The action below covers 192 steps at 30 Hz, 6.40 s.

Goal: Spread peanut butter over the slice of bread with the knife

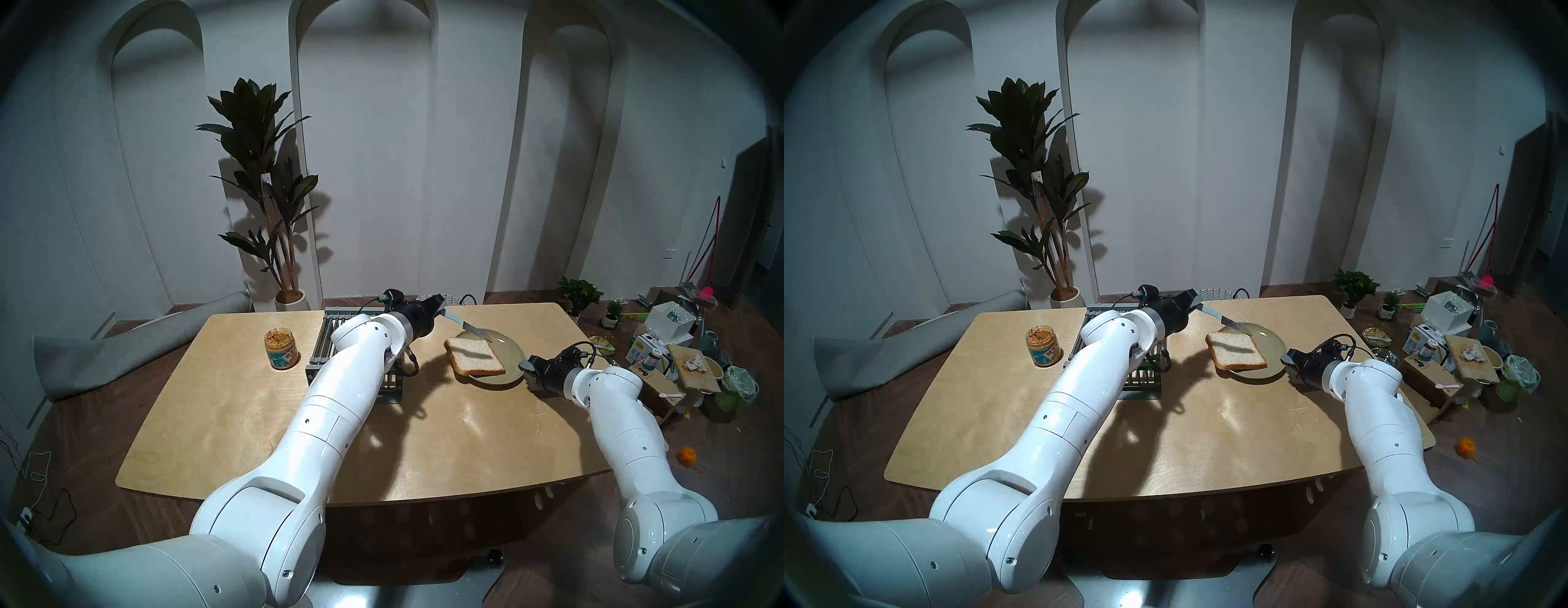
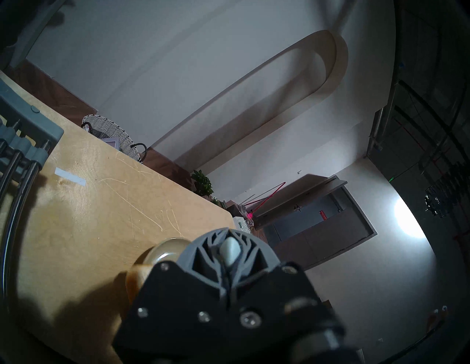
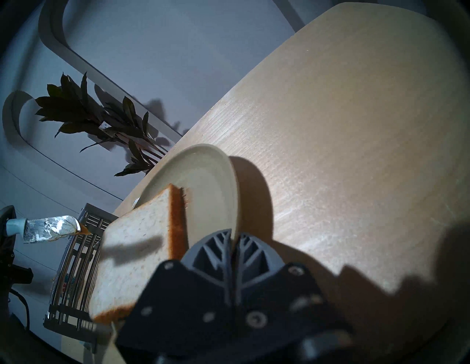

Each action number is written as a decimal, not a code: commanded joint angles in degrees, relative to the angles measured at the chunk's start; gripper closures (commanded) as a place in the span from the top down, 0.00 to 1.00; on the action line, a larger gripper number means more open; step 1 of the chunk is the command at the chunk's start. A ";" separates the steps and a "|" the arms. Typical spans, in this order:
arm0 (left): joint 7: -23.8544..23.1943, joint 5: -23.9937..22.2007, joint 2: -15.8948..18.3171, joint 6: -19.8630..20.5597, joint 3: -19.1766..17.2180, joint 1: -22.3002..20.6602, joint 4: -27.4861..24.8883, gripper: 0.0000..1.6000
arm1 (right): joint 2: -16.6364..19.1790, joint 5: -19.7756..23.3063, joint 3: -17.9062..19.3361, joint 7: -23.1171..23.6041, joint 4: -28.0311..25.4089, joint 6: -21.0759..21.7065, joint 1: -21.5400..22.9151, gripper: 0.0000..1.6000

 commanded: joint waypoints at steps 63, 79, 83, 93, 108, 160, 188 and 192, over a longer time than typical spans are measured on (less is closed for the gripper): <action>28.24 -6.44 -4.84 -3.52 3.27 6.74 -16.48 0.00 | -9.55 1.06 4.00 -20.01 -18.64 -1.70 -7.48 0.00; 27.25 -5.36 -5.20 -6.25 3.59 3.59 -9.24 0.00 | -8.86 0.79 3.45 -20.13 -16.05 -2.87 -6.20 0.00; 28.02 -4.07 -5.24 -7.02 4.31 2.64 -7.44 0.00 | -8.66 0.89 3.27 -20.02 -15.53 -3.20 -5.99 0.00; 27.95 -3.39 -5.37 -8.03 4.34 1.68 -4.20 0.00 | -8.33 1.02 3.13 -19.73 -13.48 -4.12 -5.17 0.00; 29.06 -1.73 -4.15 -8.45 4.74 2.83 -4.95 0.00 | -8.66 1.37 3.14 -20.05 -13.69 -4.35 -5.33 0.00; 36.92 9.98 -1.85 -14.77 15.97 8.54 -11.30 0.00 | -9.63 1.46 4.98 -21.80 -12.92 -6.43 -5.78 0.00; 39.02 10.04 0.94 -14.59 17.96 11.48 -19.58 0.00 | -11.94 1.55 7.19 -24.50 -18.80 -6.57 -8.58 0.00; 39.17 9.97 1.29 -14.61 18.30 11.67 -20.52 0.00 | -11.96 1.48 7.18 -24.57 -18.86 -6.60 -8.64 0.00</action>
